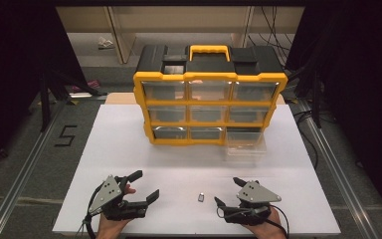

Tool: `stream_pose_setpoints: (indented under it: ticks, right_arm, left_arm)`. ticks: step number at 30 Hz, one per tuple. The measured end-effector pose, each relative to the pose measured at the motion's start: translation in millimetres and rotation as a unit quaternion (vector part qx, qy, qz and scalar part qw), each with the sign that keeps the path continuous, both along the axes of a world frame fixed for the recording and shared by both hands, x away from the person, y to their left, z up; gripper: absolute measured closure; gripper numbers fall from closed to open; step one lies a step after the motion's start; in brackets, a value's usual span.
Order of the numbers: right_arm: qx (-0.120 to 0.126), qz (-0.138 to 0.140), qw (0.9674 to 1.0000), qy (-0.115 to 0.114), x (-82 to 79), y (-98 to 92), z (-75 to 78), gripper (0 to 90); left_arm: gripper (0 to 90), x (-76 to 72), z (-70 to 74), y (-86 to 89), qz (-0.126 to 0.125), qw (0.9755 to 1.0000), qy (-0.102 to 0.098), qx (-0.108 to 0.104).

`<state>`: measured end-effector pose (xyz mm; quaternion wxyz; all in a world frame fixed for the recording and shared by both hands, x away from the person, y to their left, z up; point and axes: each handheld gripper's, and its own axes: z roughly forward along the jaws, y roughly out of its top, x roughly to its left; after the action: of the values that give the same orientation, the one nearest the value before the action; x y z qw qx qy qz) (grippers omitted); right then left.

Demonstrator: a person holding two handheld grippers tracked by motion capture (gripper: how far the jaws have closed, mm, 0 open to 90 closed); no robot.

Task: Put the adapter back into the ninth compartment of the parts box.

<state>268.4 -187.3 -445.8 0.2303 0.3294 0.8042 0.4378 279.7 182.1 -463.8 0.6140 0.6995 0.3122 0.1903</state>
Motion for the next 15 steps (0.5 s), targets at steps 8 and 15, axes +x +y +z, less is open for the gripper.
stream_pose_setpoints:
  ticks: [8, 15]
  right_arm:
    - [-0.022, 0.014, 0.9995, 0.02, 6.8, 13.4, 1.1, 19.8]
    - [-0.04, 0.022, 0.9983, 0.037, 16.6, 21.3, 5.9, 21.8]
  left_arm:
    - [14.6, -1.0, 0.2, -0.9, -0.003, 1.0, -0.004, 0.003]
    - [14.7, -1.6, 0.5, -1.4, -0.005, 0.9999, -0.007, 0.005]
